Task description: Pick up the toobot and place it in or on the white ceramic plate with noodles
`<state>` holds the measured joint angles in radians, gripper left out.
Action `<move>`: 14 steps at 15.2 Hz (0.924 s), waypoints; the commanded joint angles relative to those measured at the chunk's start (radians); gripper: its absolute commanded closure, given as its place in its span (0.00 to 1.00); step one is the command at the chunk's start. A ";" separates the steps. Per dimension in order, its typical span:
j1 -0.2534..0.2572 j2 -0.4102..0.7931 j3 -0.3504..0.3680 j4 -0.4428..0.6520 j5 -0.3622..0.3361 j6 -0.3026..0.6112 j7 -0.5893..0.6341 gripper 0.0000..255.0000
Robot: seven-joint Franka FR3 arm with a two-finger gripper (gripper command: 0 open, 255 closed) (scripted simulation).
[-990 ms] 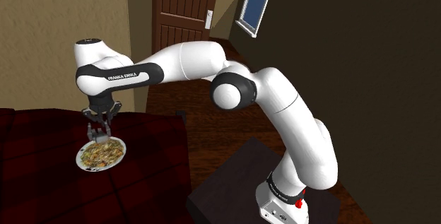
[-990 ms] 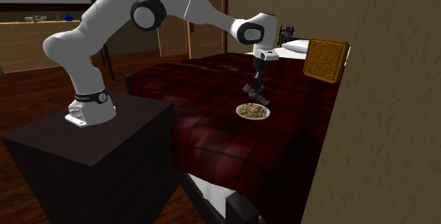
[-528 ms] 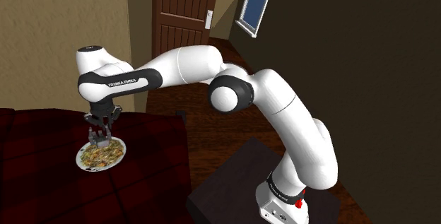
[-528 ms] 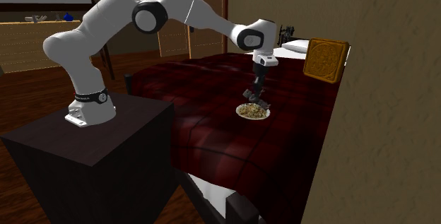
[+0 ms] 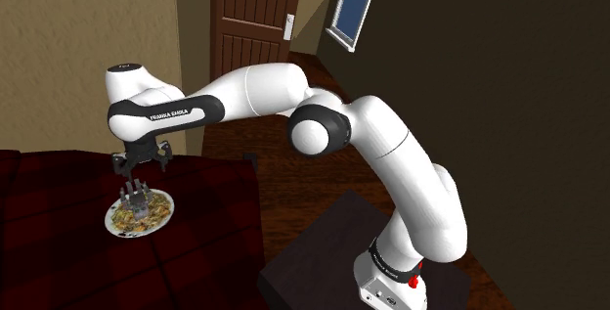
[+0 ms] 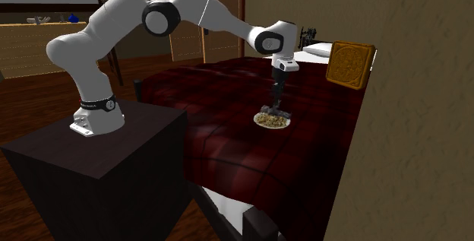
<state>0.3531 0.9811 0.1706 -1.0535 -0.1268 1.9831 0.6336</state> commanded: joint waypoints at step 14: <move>0.000 -0.045 0.005 0.049 0.006 -0.094 -0.004 0.00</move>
